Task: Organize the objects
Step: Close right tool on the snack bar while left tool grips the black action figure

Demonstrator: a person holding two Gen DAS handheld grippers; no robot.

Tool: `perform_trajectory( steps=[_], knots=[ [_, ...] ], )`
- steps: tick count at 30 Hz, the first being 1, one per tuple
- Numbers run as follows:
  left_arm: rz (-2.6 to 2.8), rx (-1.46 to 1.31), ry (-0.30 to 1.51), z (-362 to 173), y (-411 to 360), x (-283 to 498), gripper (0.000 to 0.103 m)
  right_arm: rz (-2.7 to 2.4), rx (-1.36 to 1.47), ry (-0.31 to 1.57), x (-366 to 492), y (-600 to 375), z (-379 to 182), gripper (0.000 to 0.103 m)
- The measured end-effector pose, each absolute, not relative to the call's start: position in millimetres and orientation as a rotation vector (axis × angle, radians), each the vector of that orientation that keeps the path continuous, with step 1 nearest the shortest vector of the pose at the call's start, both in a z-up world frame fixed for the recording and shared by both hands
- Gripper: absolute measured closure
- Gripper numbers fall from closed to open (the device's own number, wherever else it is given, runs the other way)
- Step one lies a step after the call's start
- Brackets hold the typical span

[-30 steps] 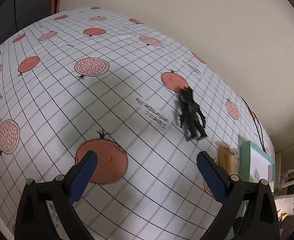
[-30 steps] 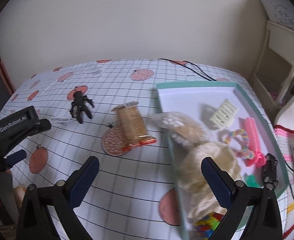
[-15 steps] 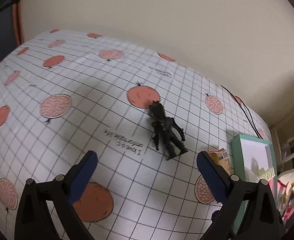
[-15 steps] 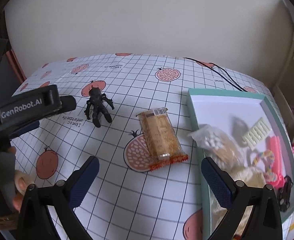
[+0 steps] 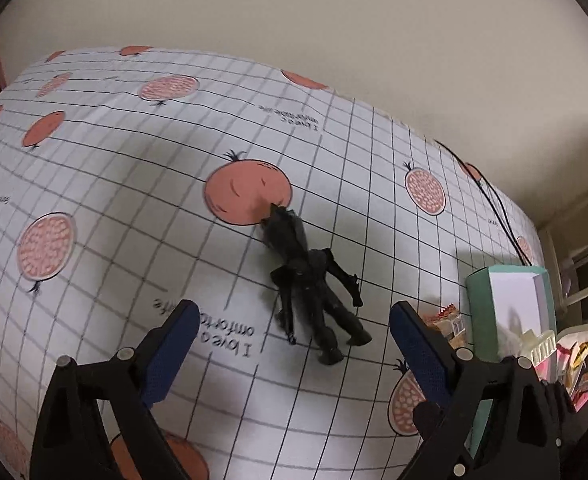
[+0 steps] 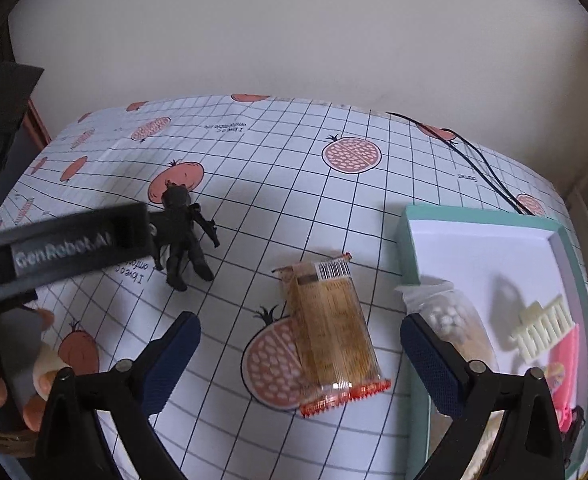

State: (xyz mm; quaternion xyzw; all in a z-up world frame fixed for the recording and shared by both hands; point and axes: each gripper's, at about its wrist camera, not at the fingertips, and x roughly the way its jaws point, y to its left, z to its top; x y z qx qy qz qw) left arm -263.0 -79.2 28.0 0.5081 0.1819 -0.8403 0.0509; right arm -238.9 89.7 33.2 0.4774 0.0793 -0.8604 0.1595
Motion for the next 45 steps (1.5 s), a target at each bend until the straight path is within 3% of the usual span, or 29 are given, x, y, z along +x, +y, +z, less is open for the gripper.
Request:
perform_trajectory(
  steps=[5,20,23,25,34,35,38,45],
  knots=[
    [-2.552,1.603,0.53,14,-72,-278,0.019,-2.436,1.42,0.26,-252,85,22,0.017],
    [-2.547,1.621,0.467,10,-56,-290,0.034,-2.425,1.506,0.261,-269,88,6,0.048],
    [-2.539,1.62,0.457,11,-54,-289,0.045,-2.42,1.525,0.251,-269,90,2,0.055],
    [-2.536,1.623,0.451,12,-54,-288,0.047,-2.424,1.528,0.256,-268,91,2,0.06],
    [-2.518,1.626,0.441,12,-55,-276,0.048,-2.407,1.535,0.22,-259,95,7,0.063],
    [-2.515,1.628,0.443,12,-55,-274,0.05,-2.406,1.534,0.216,-258,95,8,0.063],
    [-2.512,1.622,0.442,16,-52,-267,0.067,-2.404,1.522,0.208,-250,95,13,0.063],
    [-2.511,1.643,0.422,18,-43,-242,0.068,-2.396,1.501,0.183,-222,96,26,0.063]
  ],
)
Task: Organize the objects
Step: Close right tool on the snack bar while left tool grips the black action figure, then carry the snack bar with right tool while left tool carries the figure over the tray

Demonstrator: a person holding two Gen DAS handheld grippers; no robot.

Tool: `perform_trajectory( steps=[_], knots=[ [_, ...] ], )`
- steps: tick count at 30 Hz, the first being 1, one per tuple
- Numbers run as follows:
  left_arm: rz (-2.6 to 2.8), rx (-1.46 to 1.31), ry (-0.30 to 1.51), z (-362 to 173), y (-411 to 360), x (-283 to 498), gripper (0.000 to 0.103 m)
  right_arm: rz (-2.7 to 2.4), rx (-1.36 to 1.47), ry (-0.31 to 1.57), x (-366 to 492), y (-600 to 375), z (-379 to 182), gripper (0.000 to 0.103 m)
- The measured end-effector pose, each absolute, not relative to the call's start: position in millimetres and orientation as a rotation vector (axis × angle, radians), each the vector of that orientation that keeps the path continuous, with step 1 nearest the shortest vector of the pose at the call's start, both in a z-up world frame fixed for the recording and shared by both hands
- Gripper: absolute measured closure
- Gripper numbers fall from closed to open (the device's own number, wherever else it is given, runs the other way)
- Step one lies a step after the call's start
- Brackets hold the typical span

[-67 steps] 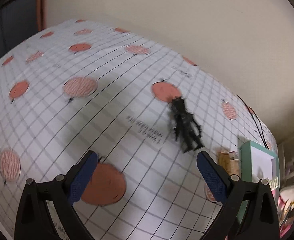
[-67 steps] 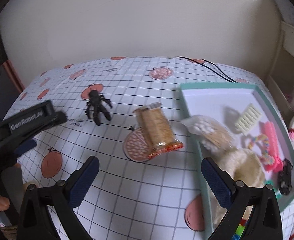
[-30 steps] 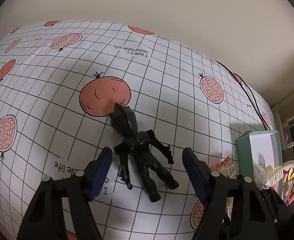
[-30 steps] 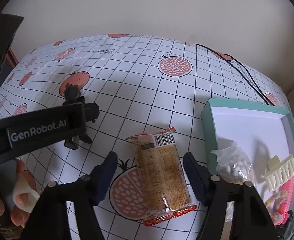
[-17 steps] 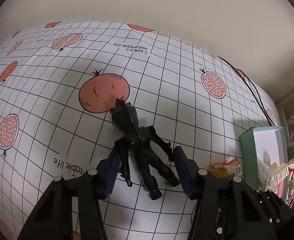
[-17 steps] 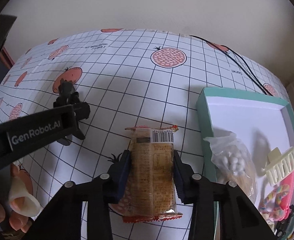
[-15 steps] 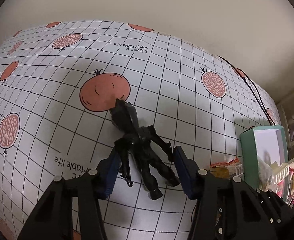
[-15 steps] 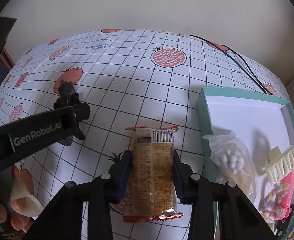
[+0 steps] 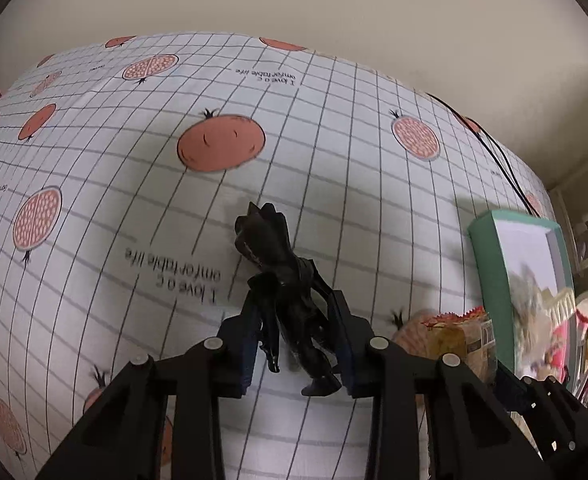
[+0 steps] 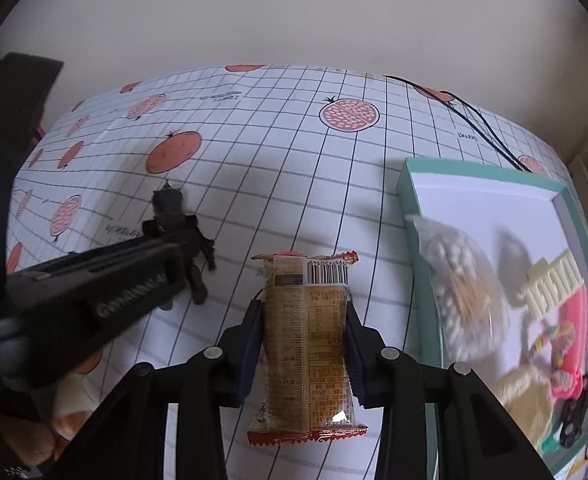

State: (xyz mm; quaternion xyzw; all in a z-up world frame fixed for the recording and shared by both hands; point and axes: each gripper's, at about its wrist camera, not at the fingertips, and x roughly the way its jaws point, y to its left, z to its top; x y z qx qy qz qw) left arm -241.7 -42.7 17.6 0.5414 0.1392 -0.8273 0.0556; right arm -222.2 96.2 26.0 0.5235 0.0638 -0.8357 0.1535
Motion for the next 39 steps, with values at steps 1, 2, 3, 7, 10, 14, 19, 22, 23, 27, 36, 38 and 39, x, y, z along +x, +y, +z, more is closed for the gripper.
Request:
perform_trajectory(
  steps=[1,2,3,7,10,14,19,22,23,27,36,38,39],
  knots=[
    [-2.507,1.649,0.419,18,-41,-236,0.068,-2.396,1.5,0.185,-219,97,27,0.063],
    [-2.505,1.655,0.42,18,-40,-233,0.069,-2.396,1.499,0.19,-215,97,27,0.063],
    [-2.503,1.661,0.42,18,-38,-229,0.069,-2.397,1.498,0.192,-210,99,28,0.063],
    [-2.49,1.678,0.418,17,-34,-215,0.069,-2.399,1.505,0.186,-196,104,31,0.063],
    [-2.479,1.683,0.442,19,-31,-204,0.072,-2.402,1.51,0.184,-184,110,31,0.063],
    [-2.485,1.68,0.438,23,-25,-194,0.078,-2.414,1.519,0.155,-173,122,34,0.063],
    [-2.503,1.678,0.414,29,-15,-184,0.081,-2.432,1.51,0.108,-160,134,40,0.063],
    [-2.508,1.676,0.417,32,-12,-177,0.081,-2.436,1.509,0.077,-154,141,43,0.063],
    [-2.513,1.668,0.42,34,-12,-175,0.081,-2.438,1.508,0.072,-153,141,44,0.063],
    [-2.536,1.618,0.422,43,-11,-165,0.081,-2.446,1.499,0.059,-147,148,48,0.063],
    [-2.616,1.476,0.466,70,-6,-141,0.081,-2.474,1.446,0.004,-137,164,60,0.063],
    [-2.647,1.433,0.478,78,-4,-137,0.081,-2.489,1.431,-0.021,-135,170,64,0.063],
    [-2.657,1.417,0.482,80,-3,-135,0.081,-2.497,1.422,-0.045,-135,175,66,0.063]
  ],
)
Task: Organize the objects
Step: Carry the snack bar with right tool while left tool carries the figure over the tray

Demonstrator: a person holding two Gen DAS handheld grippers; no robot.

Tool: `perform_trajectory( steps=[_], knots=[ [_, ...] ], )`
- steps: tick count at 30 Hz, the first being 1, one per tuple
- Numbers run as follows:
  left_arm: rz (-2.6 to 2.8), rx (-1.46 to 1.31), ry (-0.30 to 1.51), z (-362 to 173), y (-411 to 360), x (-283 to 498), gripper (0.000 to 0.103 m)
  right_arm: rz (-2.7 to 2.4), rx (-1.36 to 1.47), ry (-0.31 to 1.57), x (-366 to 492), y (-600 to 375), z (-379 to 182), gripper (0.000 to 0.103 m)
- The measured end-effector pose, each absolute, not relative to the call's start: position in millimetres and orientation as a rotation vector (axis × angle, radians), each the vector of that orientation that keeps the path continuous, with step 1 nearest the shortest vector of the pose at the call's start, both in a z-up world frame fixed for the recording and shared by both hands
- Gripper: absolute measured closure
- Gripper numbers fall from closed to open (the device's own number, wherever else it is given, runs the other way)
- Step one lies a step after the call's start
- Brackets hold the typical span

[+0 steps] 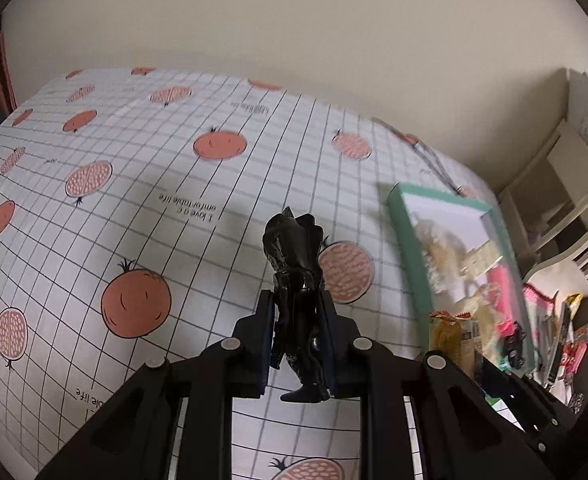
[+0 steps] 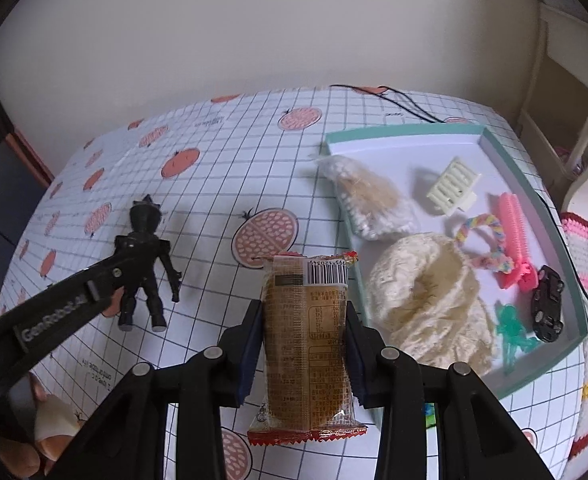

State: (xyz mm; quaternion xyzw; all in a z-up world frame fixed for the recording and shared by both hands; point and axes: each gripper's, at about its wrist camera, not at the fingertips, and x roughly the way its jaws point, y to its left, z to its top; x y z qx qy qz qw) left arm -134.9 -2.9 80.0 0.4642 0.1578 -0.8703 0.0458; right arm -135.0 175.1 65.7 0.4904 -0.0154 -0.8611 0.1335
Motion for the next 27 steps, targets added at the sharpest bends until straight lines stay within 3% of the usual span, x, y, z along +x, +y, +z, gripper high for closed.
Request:
perform_trajectory(
  steps=[19,27],
  knots=[
    [-2.84,1.321,0.599,99,51,-130,0.081,-2.671,1.313,-0.22,-139,252,83,0.063],
    [-2.912,1.345,0.546,101,86,-131,0.081,-2.731,1.281,-0.265,-139,278,86,0.063]
  ],
)
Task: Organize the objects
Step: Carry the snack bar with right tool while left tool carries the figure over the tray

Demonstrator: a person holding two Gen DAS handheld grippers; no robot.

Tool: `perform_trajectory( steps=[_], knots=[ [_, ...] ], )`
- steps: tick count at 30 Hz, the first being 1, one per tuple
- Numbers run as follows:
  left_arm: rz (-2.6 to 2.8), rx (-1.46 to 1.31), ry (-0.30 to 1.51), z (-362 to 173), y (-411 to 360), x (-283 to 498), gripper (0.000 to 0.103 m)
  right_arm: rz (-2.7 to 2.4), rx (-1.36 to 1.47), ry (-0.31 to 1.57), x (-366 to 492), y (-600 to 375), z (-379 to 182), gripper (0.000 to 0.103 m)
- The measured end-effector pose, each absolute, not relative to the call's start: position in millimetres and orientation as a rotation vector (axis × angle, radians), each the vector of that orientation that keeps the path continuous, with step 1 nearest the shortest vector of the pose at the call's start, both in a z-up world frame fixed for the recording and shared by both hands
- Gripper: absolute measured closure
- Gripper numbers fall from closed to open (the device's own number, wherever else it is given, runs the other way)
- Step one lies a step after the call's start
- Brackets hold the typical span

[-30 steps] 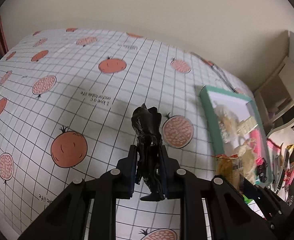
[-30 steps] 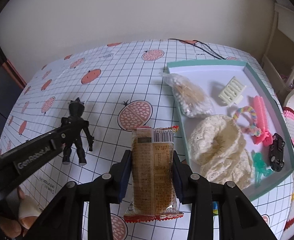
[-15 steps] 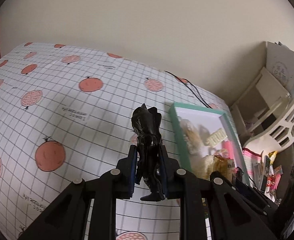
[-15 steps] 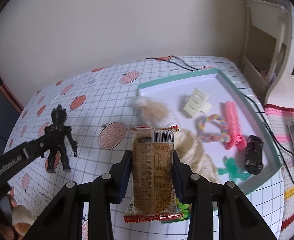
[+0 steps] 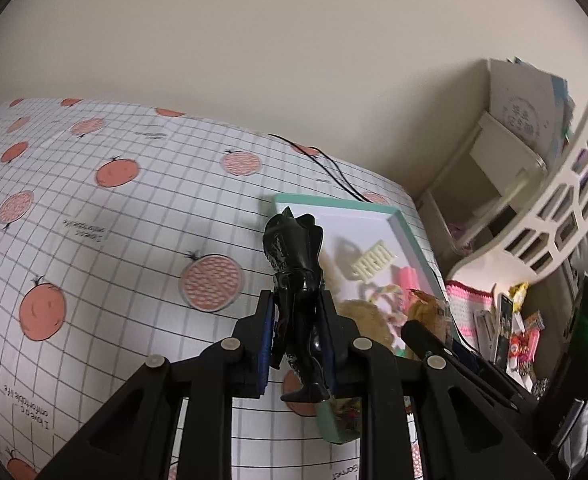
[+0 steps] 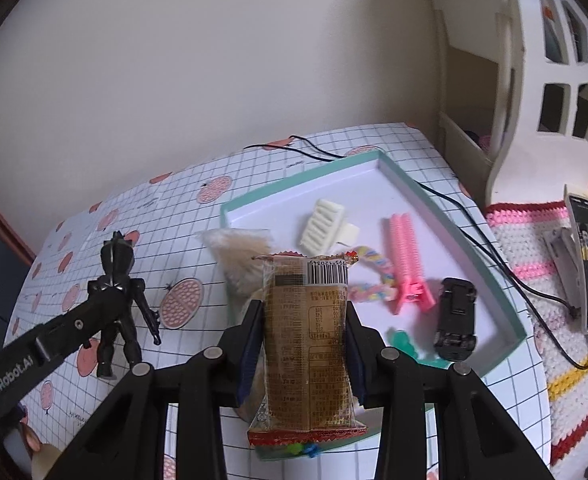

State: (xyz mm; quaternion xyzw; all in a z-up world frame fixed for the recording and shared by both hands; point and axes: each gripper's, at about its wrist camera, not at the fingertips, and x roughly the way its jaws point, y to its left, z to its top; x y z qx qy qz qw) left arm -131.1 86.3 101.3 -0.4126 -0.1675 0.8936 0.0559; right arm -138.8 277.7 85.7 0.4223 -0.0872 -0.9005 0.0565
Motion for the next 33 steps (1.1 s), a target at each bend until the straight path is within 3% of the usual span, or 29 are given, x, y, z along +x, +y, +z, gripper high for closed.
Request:
perform_trajectory(
  steps=[18,33],
  knots=[
    [2.592,-1.215,-0.324,102,158,-147,0.081,-2.843,1.293,-0.255,-142,325,75,0.063],
    [2.513,-1.301,-0.326,82,180,-170,0.081,-2.82,1.307,-0.252,-149,331,65,0.063]
  ],
)
